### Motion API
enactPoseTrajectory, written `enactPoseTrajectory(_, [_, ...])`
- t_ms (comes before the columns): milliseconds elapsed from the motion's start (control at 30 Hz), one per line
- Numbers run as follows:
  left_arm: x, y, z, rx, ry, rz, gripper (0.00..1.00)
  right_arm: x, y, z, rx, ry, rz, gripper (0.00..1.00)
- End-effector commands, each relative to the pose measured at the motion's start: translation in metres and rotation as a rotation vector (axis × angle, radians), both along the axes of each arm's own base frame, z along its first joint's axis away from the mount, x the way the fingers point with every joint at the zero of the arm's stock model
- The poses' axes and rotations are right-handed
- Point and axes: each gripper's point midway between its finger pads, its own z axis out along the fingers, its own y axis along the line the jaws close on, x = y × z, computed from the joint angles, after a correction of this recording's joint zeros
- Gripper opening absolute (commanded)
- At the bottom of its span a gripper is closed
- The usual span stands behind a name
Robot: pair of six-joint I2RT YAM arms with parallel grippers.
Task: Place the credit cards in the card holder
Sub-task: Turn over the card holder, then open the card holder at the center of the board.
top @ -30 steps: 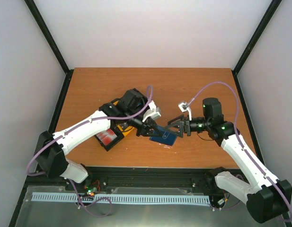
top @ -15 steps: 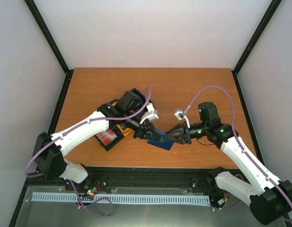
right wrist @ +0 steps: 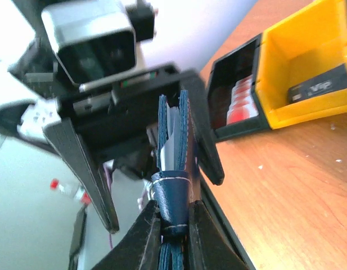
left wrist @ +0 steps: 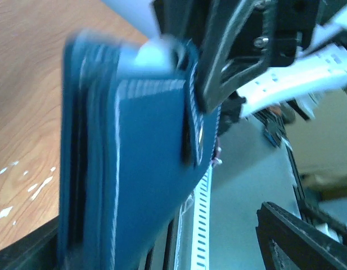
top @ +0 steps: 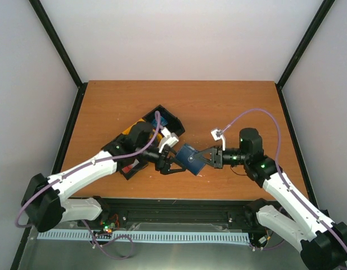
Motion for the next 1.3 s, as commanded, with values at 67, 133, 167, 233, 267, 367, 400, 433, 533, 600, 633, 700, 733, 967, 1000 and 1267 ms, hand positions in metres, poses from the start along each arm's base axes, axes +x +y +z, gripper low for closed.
enactPoseTrajectory(67, [0.050, 0.005, 0.034, -0.190, 0.170, 0.419, 0.81, 0.046, -0.006, 0.028, 0.197, 0.114, -0.318, 0.04])
enactPoseTrajectory(133, [0.061, 0.010, 0.036, -0.227, 0.230, 0.516, 0.82, 0.051, -0.008, 0.029, 0.238, 0.162, -0.363, 0.04])
enactPoseTrajectory(167, [0.068, 0.012, 0.038, -0.231, 0.247, 0.561, 0.82, 0.053, -0.008, 0.028, 0.247, 0.197, -0.379, 0.04])
enactPoseTrajectory(233, [0.077, 0.015, 0.042, -0.245, 0.292, 0.631, 0.83, 0.054, -0.007, 0.030, 0.273, 0.248, -0.386, 0.04])
enactPoseTrajectory(267, [0.080, 0.016, 0.042, -0.258, 0.329, 0.657, 0.83, 0.055, -0.008, 0.030, 0.291, 0.273, -0.398, 0.04])
enactPoseTrajectory(367, [0.081, 0.018, 0.041, -0.325, 0.432, 0.676, 0.79, 0.055, -0.008, 0.034, 0.352, 0.329, -0.406, 0.05])
enactPoseTrajectory(400, [0.079, 0.017, 0.040, -0.347, 0.461, 0.667, 0.77, 0.055, -0.007, 0.034, 0.364, 0.347, -0.404, 0.05])
enactPoseTrajectory(433, [0.077, 0.017, 0.037, -0.361, 0.492, 0.658, 0.75, 0.054, -0.006, 0.033, 0.377, 0.374, -0.401, 0.06])
enactPoseTrajectory(533, [0.073, 0.012, 0.038, -0.384, 0.531, 0.617, 0.64, 0.052, -0.003, 0.033, 0.411, 0.409, -0.383, 0.06])
enactPoseTrajectory(600, [0.072, 0.011, 0.043, -0.414, 0.537, 0.598, 0.56, 0.051, -0.001, 0.029, 0.406, 0.427, -0.379, 0.06])
enactPoseTrajectory(633, [0.071, 0.012, 0.045, -0.429, 0.539, 0.591, 0.52, 0.050, -0.001, 0.027, 0.403, 0.433, -0.379, 0.06])
enactPoseTrajectory(700, [0.070, 0.012, 0.046, -0.447, 0.544, 0.583, 0.45, 0.050, 0.001, 0.023, 0.395, 0.447, -0.376, 0.06])
enactPoseTrajectory(733, [0.069, 0.012, 0.046, -0.453, 0.551, 0.578, 0.41, 0.049, 0.003, 0.022, 0.388, 0.452, -0.370, 0.06])
enactPoseTrajectory(967, [0.067, 0.010, 0.037, -0.456, 0.593, 0.551, 0.11, 0.046, 0.008, 0.001, 0.294, 0.469, -0.369, 0.14])
enactPoseTrajectory(1000, [0.068, 0.011, 0.036, -0.450, 0.583, 0.559, 0.08, 0.046, 0.008, -0.003, 0.265, 0.457, -0.377, 0.21])
enactPoseTrajectory(1267, [0.087, 0.025, -0.010, -0.157, 0.424, 0.755, 0.01, 0.050, -0.014, -0.072, -0.258, 0.335, -0.515, 0.75])
